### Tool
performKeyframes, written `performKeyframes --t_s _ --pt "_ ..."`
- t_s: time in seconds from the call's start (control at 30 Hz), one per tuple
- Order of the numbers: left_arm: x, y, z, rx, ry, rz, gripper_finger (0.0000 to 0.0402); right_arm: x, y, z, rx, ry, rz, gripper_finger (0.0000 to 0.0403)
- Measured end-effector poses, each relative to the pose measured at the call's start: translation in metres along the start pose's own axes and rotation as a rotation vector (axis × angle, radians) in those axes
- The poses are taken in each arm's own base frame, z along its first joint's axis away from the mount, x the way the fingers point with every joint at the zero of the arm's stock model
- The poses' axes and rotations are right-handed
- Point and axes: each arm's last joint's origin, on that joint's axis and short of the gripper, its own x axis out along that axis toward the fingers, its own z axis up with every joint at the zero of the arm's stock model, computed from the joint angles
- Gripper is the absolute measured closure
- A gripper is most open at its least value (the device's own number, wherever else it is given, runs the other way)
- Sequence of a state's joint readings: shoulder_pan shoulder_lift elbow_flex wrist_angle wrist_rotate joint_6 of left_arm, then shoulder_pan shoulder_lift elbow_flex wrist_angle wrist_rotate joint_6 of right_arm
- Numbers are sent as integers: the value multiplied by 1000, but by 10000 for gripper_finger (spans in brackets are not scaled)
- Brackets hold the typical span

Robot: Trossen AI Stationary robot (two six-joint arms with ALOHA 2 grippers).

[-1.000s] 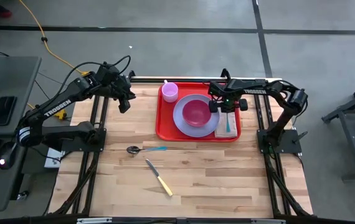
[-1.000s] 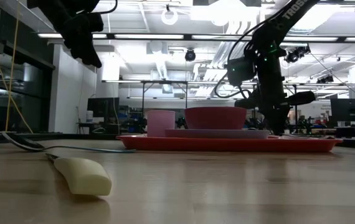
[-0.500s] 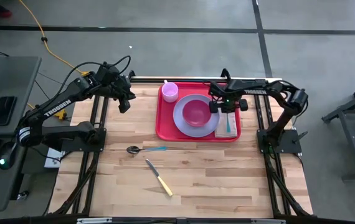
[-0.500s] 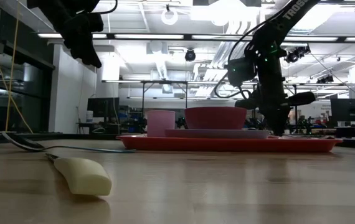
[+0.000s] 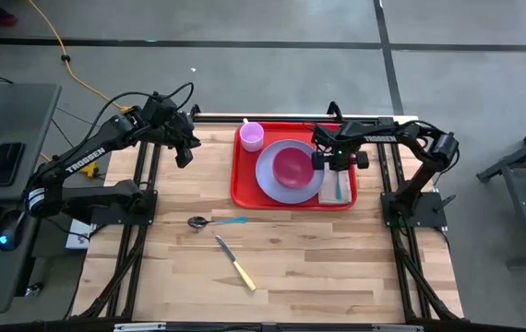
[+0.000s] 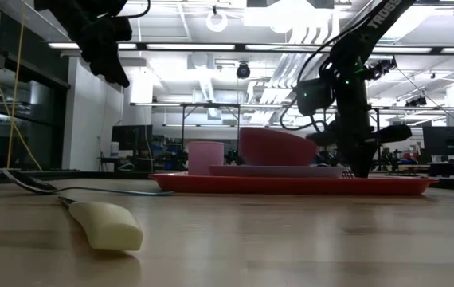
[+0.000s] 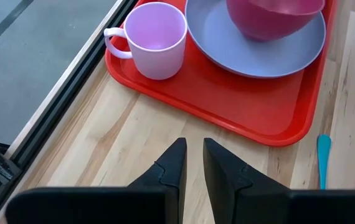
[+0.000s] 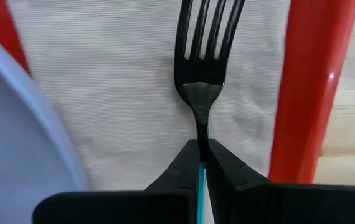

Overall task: Set up tray
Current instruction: Put the blue fork on top of the napkin to the right of the purple plate in the red tray, then adjust the pink bowl

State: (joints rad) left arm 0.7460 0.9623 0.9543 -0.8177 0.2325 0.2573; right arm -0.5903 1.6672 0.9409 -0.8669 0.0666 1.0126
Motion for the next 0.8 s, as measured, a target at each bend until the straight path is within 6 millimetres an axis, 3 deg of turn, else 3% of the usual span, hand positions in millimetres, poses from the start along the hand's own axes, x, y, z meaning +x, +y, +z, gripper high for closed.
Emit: performKeyframes --t_s 0.27,0.8 --pt "0 0 0 -1 0 -3 316 0 1 0 -26 4 10 393" --pt "0 0 0 -1 0 -3 316 -1 1 0 -26 9 26 333"
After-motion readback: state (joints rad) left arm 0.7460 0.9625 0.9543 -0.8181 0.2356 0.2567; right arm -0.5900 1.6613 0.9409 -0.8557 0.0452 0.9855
